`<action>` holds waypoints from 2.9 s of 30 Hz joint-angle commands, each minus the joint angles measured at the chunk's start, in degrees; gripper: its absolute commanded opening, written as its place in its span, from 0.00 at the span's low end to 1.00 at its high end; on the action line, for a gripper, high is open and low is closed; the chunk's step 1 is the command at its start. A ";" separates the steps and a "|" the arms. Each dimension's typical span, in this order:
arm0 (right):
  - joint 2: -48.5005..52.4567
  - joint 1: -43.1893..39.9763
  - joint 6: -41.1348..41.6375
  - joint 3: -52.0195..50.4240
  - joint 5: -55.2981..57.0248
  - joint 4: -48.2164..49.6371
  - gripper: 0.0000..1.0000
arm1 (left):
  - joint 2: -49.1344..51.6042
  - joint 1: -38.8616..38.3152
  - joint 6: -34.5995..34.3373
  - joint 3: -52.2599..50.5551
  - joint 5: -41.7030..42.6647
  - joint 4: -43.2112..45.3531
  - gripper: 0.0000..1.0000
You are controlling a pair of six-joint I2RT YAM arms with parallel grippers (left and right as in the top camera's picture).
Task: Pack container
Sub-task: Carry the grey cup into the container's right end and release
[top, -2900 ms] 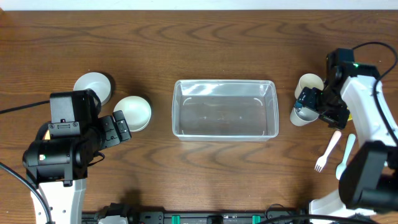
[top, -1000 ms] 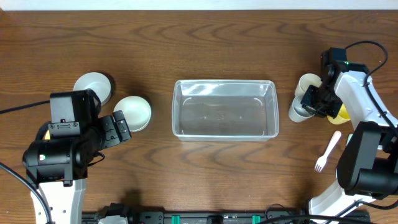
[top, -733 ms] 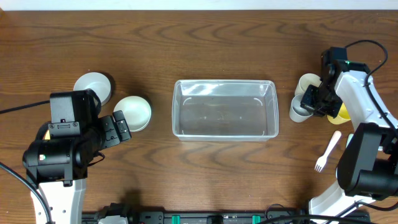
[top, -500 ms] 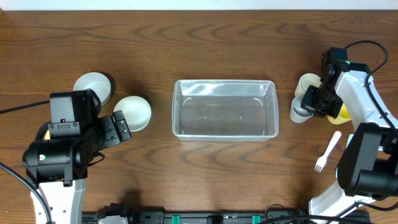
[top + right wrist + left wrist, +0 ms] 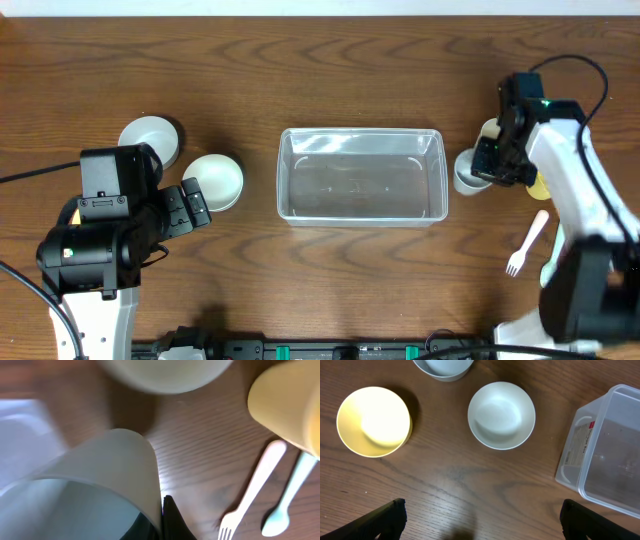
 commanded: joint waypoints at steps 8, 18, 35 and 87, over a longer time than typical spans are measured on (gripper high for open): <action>-20.72 10.49 0.37 0.09 0.79 1.99 0.01 | 0.28 0.09 -0.55 0.98 -0.09 -0.20 0.98; -10.99 14.60 0.22 0.07 0.20 4.68 0.01 | 0.28 0.09 -0.55 0.98 -0.09 -0.20 0.98; 6.43 14.62 -0.17 0.07 -0.96 10.03 0.01 | 0.28 0.09 -0.55 0.98 -0.09 -0.20 0.98; 11.23 -1.62 -4.70 20.31 2.25 1.07 0.80 | 1.31 0.09 -0.55 0.59 -0.11 -0.20 0.98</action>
